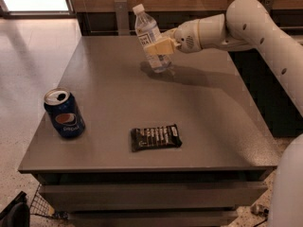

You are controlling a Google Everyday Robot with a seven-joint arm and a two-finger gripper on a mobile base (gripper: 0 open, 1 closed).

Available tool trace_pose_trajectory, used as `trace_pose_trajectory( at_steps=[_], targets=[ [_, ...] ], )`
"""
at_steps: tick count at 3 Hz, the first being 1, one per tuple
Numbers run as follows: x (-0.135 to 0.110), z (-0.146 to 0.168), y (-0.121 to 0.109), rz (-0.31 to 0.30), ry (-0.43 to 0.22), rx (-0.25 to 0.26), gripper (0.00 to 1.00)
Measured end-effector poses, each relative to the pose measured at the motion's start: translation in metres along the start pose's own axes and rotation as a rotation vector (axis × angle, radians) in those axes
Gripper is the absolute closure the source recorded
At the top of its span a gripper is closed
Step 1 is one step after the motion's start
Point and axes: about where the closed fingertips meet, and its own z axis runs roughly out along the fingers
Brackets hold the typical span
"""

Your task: Place blue plastic bottle upright

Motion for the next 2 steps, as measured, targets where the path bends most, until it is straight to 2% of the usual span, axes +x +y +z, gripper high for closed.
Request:
trace_pose_trajectory(
  at_steps=[2],
  targets=[
    [0.0036,0.0048,0.0037,-0.036,-0.038,-0.036,1.00]
  ],
)
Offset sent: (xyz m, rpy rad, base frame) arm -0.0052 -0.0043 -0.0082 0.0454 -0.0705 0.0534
